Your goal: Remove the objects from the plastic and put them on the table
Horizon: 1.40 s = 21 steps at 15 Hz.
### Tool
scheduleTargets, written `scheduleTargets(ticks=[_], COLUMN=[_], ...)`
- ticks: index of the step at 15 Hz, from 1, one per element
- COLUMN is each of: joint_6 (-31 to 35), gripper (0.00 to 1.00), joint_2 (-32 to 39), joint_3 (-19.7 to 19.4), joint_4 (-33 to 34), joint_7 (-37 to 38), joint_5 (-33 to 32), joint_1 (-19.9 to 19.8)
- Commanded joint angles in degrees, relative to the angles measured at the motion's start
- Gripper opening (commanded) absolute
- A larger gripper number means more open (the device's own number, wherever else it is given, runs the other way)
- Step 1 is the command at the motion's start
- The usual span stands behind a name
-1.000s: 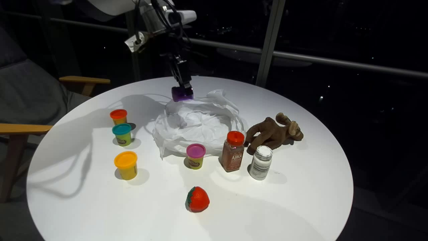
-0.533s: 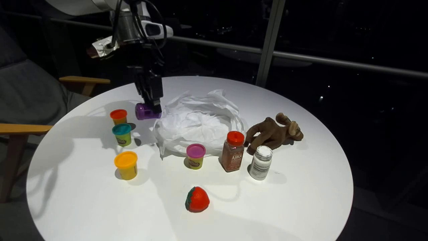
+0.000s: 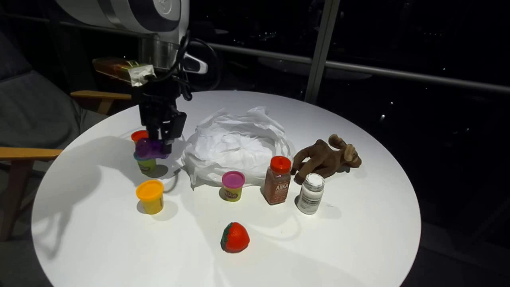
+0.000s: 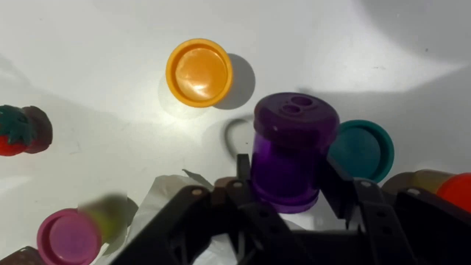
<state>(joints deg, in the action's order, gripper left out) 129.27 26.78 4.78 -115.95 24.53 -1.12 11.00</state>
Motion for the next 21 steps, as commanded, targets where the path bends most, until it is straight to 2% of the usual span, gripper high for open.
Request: scheduleTargets(ticks=[1,6,7,14,21], joint_6=[-2.11,9.86,10.44,7.79,8.27], gripper=[0.25,0.25,0.25,0.25,0.25], joint_2=[0.35,2.73,3.47,4.58,5.06], joint_3=[1.22,-2.42,-2.78,-3.39,-3.3], joint_4=[-0.03,-2.1,-1.97,-2.37,-2.81], joint_7=[-6.07,1.57,2.16,3.41,3.06], joint_5=[3.74,0.16,0.12,1.28,1.13], joint_1=[-0.58,3.07,3.45,4.12,4.78])
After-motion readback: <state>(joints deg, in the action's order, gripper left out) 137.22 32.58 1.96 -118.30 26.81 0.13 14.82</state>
